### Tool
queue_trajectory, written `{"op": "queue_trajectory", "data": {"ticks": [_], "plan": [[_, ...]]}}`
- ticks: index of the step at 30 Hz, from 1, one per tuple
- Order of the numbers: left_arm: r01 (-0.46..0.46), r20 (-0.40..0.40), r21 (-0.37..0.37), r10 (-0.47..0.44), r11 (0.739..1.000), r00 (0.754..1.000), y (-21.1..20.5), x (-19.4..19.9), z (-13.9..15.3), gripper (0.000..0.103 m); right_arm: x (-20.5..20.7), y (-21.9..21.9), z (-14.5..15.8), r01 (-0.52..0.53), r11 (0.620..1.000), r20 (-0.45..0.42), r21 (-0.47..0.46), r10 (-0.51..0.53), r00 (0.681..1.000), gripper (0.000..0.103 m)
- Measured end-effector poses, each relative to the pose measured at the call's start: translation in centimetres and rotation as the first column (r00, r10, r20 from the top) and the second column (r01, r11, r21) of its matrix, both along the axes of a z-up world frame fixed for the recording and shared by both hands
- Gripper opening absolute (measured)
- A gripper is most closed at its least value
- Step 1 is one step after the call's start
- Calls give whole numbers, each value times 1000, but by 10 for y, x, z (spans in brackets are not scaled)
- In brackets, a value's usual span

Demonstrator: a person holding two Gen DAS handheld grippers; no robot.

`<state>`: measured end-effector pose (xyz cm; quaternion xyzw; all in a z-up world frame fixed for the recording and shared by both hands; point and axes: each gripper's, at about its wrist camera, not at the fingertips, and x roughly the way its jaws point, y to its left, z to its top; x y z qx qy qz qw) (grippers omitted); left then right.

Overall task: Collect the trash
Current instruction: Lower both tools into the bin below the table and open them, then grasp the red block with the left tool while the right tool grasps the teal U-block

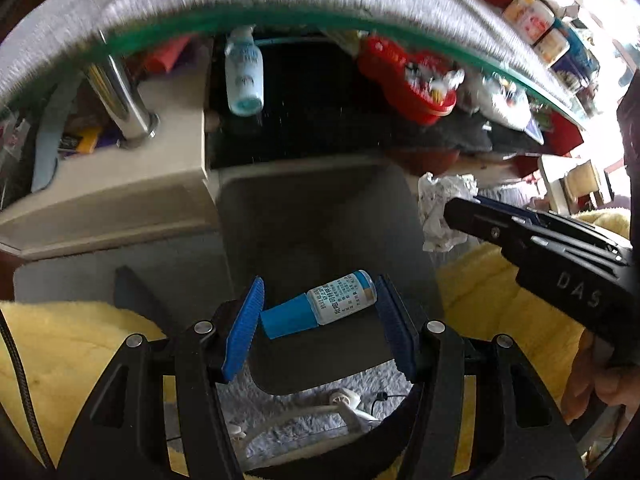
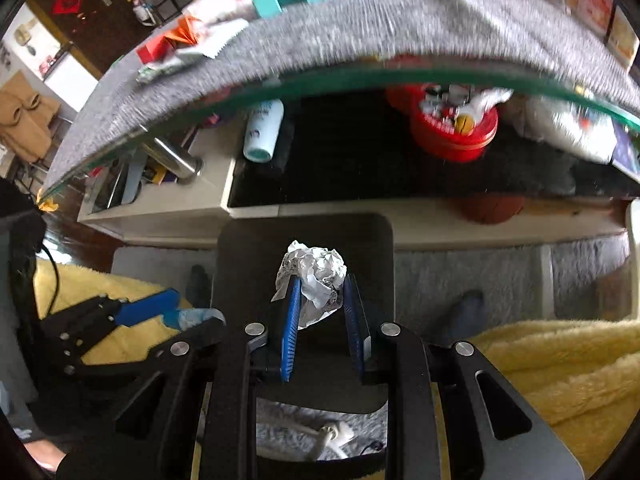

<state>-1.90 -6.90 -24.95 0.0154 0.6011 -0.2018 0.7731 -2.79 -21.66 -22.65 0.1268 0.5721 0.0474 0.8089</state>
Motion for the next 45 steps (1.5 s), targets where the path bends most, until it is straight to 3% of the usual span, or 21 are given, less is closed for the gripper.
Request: {"op": "queue_trajectory", "data": {"ticks": [6, 8, 9, 17, 25, 33, 45], "plan": [[22, -6, -3, -22, 1000, 1000, -2, -1, -2, 55, 3, 5, -3, -1, 1000, -9, 16, 1, 1000, 26], [24, -4, 6, -24, 1000, 1000, -3, -1, -1, 56, 4, 4, -1, 2, 1000, -8, 18, -2, 1000, 47], [23, -3, 7, -23, 1000, 1000, -3, -1, 0, 57, 4, 4, 0, 2, 1000, -4, 16, -2, 1000, 52], [5, 40, 20, -6, 1000, 999, 5, 3, 12, 83, 10, -4, 12, 25, 1000, 28, -11, -25, 999, 60], [-45, 149, 19, 41, 999, 988, 33, 15, 47, 93, 17, -17, 53, 65, 997, 148, -39, -58, 987, 80], [-111, 245, -32, 116, 993, 963, 61, 38, 93, 93, 40, -19, 95, 65, 997, 253, -49, -51, 966, 80], [-143, 305, -34, 146, 989, 941, 65, 108, 118, 90, 111, -6, 100, 30, 996, 295, -82, -5, 955, 80]]}}
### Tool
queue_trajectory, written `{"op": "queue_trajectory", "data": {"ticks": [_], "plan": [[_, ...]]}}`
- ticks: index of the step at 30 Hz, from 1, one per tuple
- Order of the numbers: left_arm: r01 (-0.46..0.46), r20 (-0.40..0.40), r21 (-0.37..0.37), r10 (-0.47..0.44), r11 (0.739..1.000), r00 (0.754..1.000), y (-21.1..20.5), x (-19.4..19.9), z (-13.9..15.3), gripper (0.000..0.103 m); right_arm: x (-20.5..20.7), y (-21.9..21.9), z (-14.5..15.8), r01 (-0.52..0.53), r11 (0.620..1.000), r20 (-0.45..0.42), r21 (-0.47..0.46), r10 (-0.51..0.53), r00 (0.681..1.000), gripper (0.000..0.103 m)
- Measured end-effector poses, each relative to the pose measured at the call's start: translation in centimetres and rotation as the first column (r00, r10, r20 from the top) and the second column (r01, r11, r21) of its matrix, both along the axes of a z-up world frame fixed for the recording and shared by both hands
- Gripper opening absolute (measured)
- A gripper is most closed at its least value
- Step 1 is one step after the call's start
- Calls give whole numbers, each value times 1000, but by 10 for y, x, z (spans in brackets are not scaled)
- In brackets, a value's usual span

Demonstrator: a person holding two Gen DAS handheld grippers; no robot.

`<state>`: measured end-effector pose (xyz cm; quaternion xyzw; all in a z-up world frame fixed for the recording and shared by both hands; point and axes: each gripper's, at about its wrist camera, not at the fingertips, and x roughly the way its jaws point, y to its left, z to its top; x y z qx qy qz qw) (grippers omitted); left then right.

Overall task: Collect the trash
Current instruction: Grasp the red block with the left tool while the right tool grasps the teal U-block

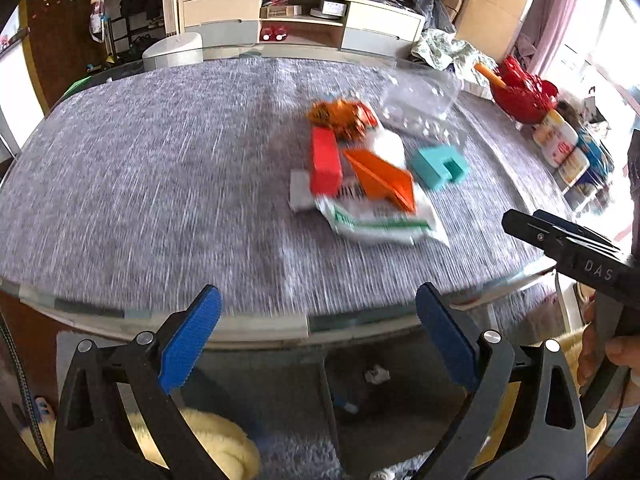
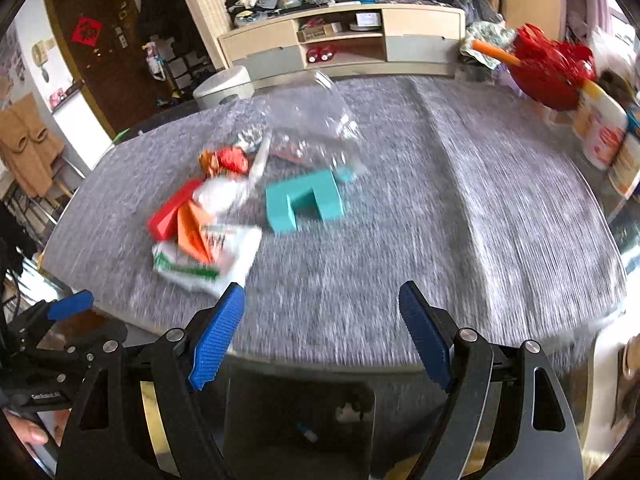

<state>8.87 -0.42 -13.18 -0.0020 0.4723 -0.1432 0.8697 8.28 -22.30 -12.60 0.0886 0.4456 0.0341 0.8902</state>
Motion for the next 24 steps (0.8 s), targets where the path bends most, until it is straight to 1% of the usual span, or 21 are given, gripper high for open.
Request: {"op": "queue_trajectory", "data": {"ticks": [2, 4, 6, 8, 9, 12, 13, 14, 20, 23, 24], "plan": [[-1, -1, 0, 1, 1000, 1000, -1, 14, 0, 82, 15, 3, -3, -8, 1000, -2, -1, 8, 1000, 80], [2, -5, -2, -2, 1000, 1000, -2, 23, -2, 77, 28, 5, -8, -15, 1000, -10, 1, 15, 1000, 80], [8, 0, -1, -8, 1000, 1000, -5, 34, -2, 73, 39, 6, -14, -21, 1000, -21, -2, 21, 1000, 80], [22, 5, 1, -22, 1000, 1000, -9, 42, -1, 66, 46, 8, -17, -26, 1000, -27, -9, 26, 999, 80], [30, 9, 5, -30, 1000, 1000, -12, 46, -1, 64, 48, 8, -19, -27, 1000, -28, -11, 27, 999, 80], [49, 6, 7, -49, 999, 999, -20, 58, -3, 52, 55, 8, -23, -34, 999, -34, -10, 34, 999, 80], [54, 5, 8, -54, 999, 999, -21, 61, -4, 46, 58, 8, -24, -34, 999, -35, -11, 34, 999, 80], [59, 5, 13, -60, 998, 998, -24, 64, -5, 42, 60, 9, -25, -35, 999, -35, -10, 34, 999, 80], [92, -3, 33, -92, 995, 996, -37, 77, -13, 30, 70, 14, -32, -52, 998, -38, -37, 51, 998, 80], [96, -10, 25, -96, 995, 995, -39, 84, -17, 30, 74, 16, -33, -52, 997, -27, -56, 50, 998, 78], [98, -9, 23, -98, 995, 995, -39, 86, -18, 30, 75, 16, -33, -50, 997, -23, -64, 48, 999, 75]]}}
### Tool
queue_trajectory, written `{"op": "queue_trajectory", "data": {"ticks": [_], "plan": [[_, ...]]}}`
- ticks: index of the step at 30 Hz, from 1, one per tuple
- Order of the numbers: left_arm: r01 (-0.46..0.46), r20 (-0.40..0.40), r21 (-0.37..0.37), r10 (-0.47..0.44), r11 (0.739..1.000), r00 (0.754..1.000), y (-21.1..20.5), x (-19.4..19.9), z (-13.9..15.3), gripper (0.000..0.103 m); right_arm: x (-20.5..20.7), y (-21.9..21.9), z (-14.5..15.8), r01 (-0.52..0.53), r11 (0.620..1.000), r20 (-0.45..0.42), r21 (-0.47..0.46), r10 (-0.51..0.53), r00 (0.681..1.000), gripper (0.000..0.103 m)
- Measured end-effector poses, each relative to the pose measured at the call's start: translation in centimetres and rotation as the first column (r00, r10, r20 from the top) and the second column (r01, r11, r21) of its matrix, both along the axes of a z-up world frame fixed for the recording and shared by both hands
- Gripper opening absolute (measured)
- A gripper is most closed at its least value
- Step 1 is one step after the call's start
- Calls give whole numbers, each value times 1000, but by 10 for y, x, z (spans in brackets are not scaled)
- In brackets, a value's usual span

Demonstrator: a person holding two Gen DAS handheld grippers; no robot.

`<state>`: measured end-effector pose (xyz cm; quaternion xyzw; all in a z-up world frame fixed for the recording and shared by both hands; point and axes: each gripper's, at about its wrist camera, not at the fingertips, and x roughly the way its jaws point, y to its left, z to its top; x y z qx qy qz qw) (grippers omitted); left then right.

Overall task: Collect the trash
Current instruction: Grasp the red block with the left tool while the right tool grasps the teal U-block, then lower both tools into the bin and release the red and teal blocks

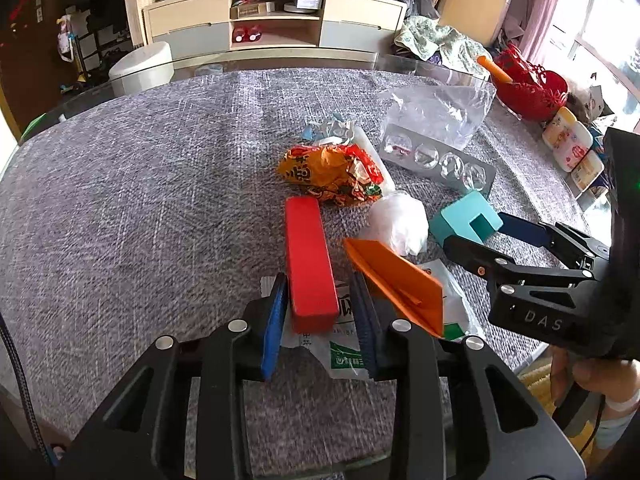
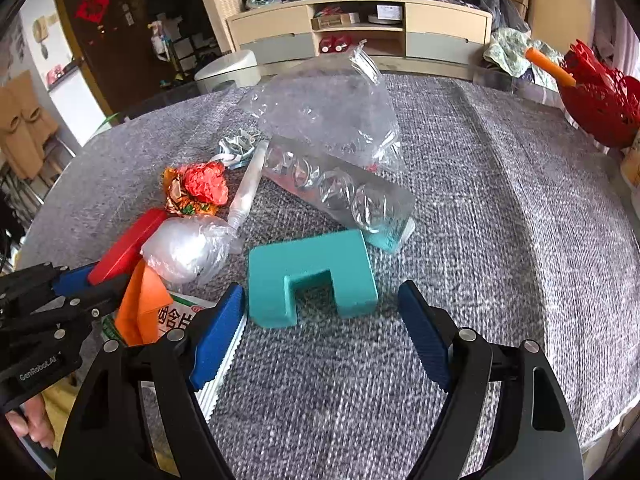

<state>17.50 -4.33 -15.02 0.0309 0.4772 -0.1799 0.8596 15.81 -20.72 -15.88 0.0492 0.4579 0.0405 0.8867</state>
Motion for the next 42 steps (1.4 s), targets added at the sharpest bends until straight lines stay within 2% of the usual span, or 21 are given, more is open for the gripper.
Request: {"op": "queue_trajectory", "data": {"ticks": [2, 4, 6, 13, 20, 31, 35, 42], "plan": [[1, 3, -3, -1, 1000, 1000, 0, 4, -1, 30, 2, 2, 0, -6, 1000, 12, -11, 6, 1000, 71], [0, 2, -6, 0, 1000, 1000, -1, 7, -1, 27, 2, 3, 0, -9, 1000, 19, -13, 9, 1000, 62], [-2, 2, -13, 2, 1000, 1000, 0, 10, 1, 18, 2, 0, 0, -7, 1000, 21, -3, 7, 1000, 62], [-20, 12, -3, 20, 1000, 1000, 5, 9, 5, 18, 1, -7, 2, 8, 1000, 23, 13, -8, 1000, 62], [-62, 56, 19, 61, 998, 997, 17, -4, 26, 18, -18, -18, 18, 33, 999, 42, 5, -33, 999, 62], [-82, 97, -10, 82, 997, 992, 25, -71, 71, 18, -83, -23, 62, 53, 999, 91, 1, -53, 994, 62], [-82, 82, -37, 85, 996, 993, 29, -101, 77, 18, -111, -24, 69, 54, 998, 92, 14, -55, 994, 62], [-55, 62, -23, 56, 998, 996, 26, -153, 73, 18, -156, -20, 66, 52, 999, 71, 14, -53, 996, 62]]}}
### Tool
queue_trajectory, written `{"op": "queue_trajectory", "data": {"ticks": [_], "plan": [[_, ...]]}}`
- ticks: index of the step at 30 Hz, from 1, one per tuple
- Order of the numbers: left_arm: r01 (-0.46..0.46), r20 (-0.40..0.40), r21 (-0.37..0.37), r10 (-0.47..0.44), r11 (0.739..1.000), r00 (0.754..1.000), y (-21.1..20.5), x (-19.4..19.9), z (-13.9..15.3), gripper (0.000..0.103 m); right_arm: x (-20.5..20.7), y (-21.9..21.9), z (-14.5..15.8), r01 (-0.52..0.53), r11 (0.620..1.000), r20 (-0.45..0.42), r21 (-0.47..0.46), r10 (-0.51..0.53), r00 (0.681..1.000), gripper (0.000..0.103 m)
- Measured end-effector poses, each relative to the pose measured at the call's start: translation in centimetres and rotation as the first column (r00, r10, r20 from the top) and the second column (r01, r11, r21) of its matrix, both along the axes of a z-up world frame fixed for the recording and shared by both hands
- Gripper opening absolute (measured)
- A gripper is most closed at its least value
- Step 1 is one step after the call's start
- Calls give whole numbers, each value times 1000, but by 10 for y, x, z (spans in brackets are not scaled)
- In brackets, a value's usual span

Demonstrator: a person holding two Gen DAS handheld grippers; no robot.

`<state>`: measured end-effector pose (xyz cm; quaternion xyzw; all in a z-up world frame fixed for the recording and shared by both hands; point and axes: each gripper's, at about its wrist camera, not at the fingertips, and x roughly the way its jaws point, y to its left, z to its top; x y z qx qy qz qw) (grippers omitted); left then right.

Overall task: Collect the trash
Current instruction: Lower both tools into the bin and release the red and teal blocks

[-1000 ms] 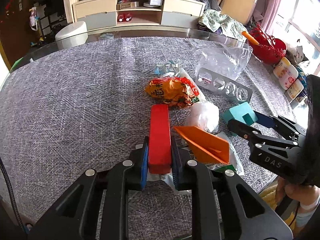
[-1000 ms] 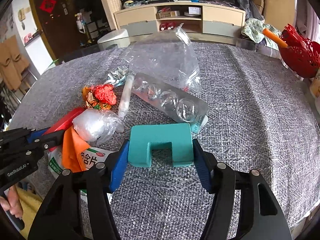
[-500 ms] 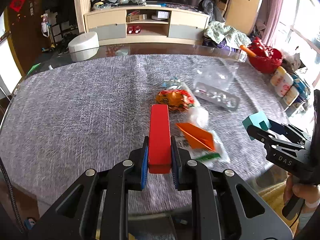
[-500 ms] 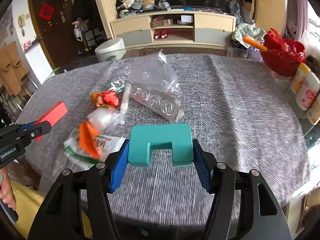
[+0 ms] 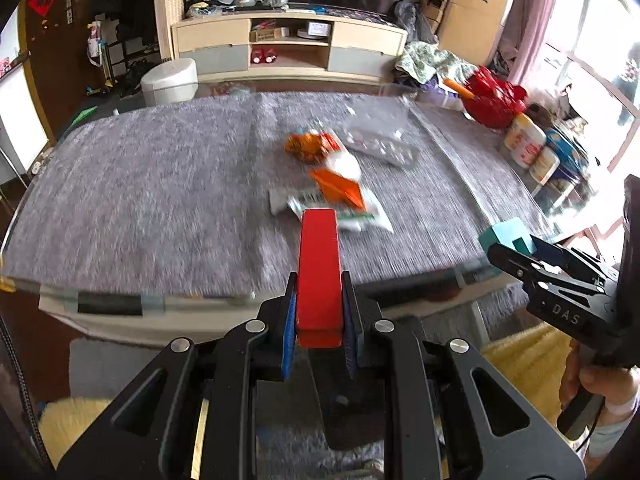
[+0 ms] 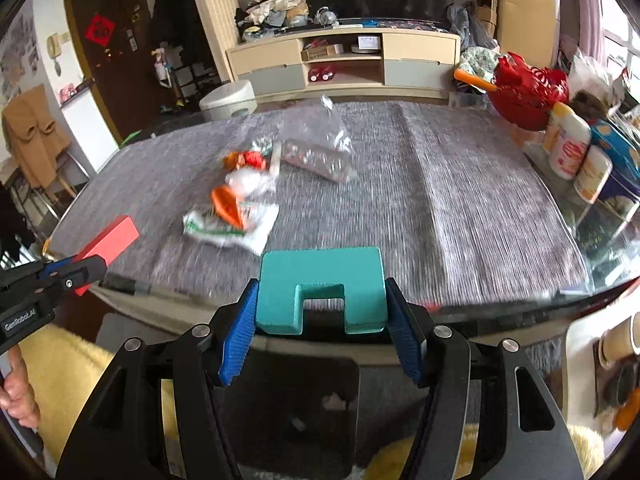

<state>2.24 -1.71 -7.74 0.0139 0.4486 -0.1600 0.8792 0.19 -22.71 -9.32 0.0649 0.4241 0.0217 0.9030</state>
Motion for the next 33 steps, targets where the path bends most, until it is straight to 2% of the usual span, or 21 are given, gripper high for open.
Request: {"op": "queue_trajectory", "data": {"ticks": [5, 11, 13, 18, 23, 33], "plan": [[33, -49, -2, -33, 999, 998, -6, -30, -22, 18, -24, 3, -18, 1, 1000, -40, 5, -1, 999, 62], [61, -104, 16, -59, 998, 993, -16, -54, -60, 18, -40, 10, -48, 1, 1000, -87, -13, -2, 996, 62], [78, -144, 19, -74, 997, 987, -21, -60, -78, 18, -43, 12, -62, -2, 1000, -118, -8, 1, 993, 62], [103, -238, -13, -103, 995, 966, -27, -61, -112, 18, -43, 15, -95, 1, 1000, -199, 29, 5, 980, 62], [121, -303, -32, -125, 992, 945, -32, -57, -139, 18, -37, 16, -112, 7, 999, -246, 46, 4, 969, 62], [121, -349, -36, -126, 992, 929, -36, -48, -158, 18, -26, 25, -129, -11, 998, -302, 56, 27, 953, 62]]}}
